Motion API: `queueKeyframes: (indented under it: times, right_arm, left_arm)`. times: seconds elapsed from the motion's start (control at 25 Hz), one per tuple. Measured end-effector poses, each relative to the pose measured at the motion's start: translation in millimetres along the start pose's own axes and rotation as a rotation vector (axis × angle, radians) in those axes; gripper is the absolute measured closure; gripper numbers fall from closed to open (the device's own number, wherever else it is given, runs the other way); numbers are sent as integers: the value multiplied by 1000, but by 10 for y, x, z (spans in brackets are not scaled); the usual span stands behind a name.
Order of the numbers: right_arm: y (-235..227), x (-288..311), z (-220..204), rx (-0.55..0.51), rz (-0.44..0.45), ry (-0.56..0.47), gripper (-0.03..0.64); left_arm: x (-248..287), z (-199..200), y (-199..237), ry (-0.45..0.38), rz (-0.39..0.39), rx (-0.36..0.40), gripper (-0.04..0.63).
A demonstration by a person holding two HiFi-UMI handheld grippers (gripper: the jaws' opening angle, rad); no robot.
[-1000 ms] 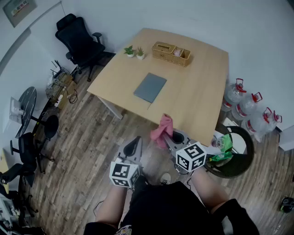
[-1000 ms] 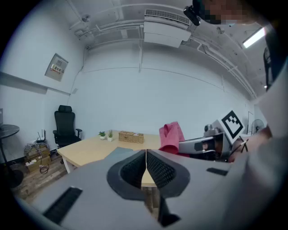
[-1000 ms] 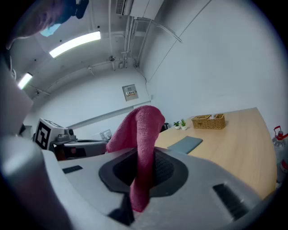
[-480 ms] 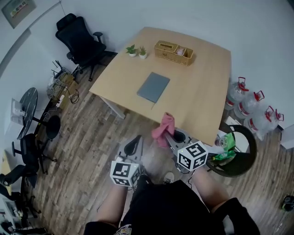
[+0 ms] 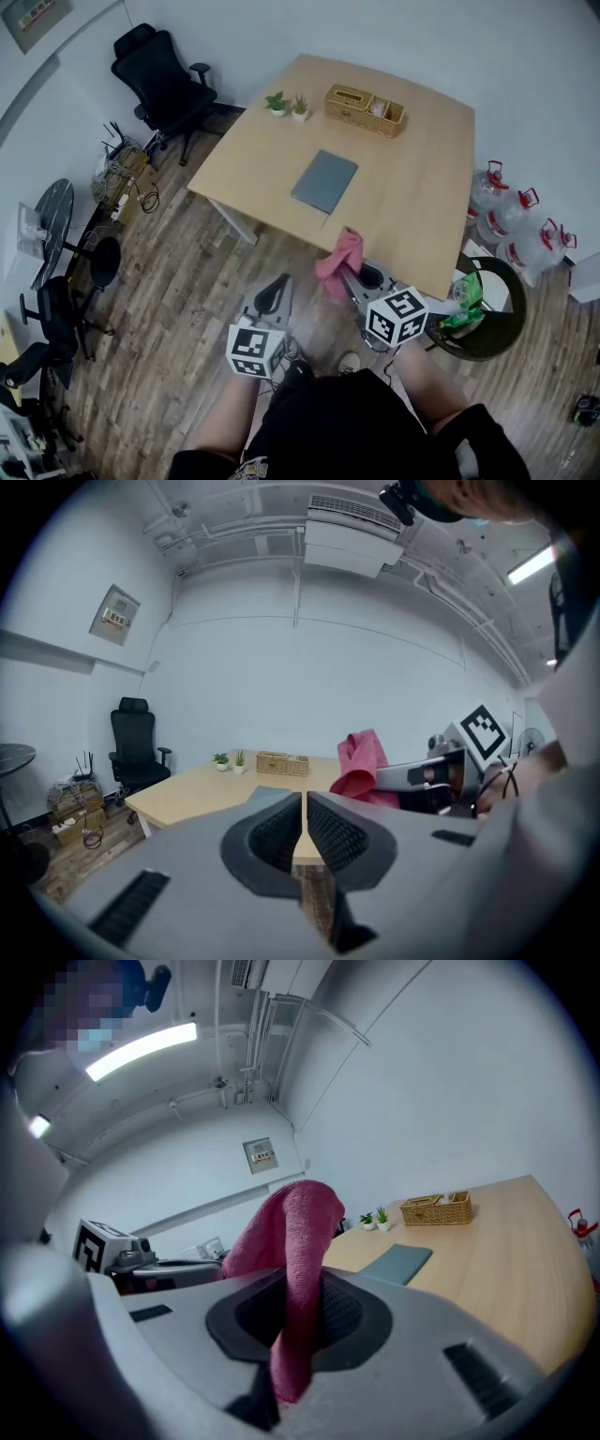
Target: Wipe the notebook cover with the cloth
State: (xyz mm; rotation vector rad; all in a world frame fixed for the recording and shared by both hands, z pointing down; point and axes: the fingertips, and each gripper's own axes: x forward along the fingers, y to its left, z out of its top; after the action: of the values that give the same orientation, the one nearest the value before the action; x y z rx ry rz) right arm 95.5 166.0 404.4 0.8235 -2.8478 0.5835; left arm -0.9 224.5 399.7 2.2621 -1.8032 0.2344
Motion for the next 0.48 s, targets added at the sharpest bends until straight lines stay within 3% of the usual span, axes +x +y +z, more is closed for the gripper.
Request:
queueKeyframes:
  times: [0.28,0.48]
  right_arm:
    - [110,351,11,14,-53,-2,558]
    - [203,591,25,22,-95,-6,558]
  left_arm:
    - [46,25,449,-28,-44,16,583]
    - [70,13,694,-1,-103,6,556]
